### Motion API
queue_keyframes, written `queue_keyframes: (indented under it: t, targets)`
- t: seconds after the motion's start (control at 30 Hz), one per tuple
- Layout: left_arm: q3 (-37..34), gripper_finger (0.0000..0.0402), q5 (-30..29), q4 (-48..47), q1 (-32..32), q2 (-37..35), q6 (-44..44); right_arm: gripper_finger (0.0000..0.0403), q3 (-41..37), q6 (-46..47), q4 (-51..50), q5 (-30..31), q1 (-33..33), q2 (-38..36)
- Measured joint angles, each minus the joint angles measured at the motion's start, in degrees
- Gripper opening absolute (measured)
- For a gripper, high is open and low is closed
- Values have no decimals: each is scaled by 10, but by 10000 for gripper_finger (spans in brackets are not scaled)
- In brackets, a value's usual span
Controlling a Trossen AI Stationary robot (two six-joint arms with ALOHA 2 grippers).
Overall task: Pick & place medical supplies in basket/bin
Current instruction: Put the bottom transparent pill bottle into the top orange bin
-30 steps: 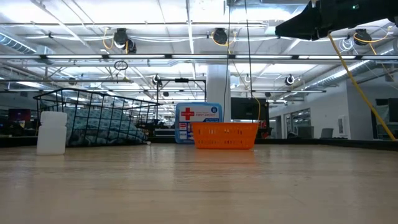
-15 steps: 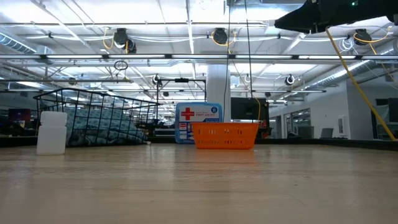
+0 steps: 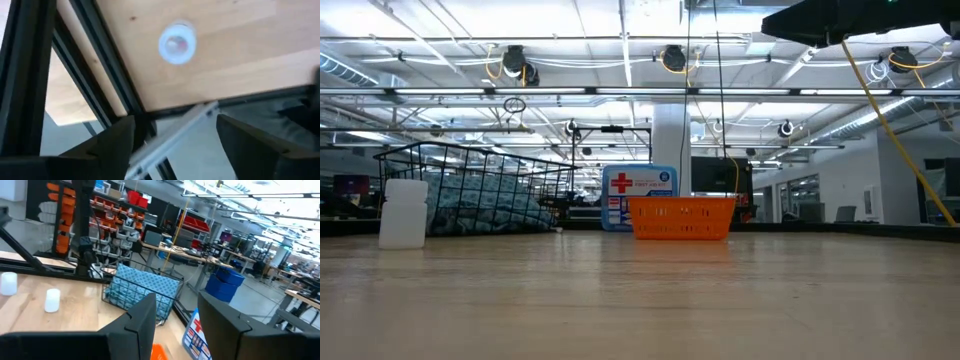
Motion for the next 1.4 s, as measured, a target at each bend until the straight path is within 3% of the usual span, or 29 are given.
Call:
queue_keyframes:
  t: [0.2,0.3,0.43,0.7,0.97,1.13,1.23,1.4]
  targets:
    - [-67,307,-51,82,-6,0,5,134,0,4,2,-13,0,0]
    - [-96,308,-46,117,-6,0,11,134,0,4,2,-13,0,0]
    - [-128,308,-51,117,-7,0,1,134,0,3,2,-13,0,0]
    - [-154,308,-116,130,-8,0,18,134,0,3,2,-13,0,0]
    - [-211,308,-102,225,-13,0,13,134,0,2,3,-13,0,0]
    - [-230,307,-109,238,-13,0,14,134,0,3,6,-13,0,0]
    - [-231,294,-130,241,-13,0,18,134,0,4,6,-13,0,0]
    - [-231,226,-127,267,-13,0,44,134,0,4,6,-13,0,0]
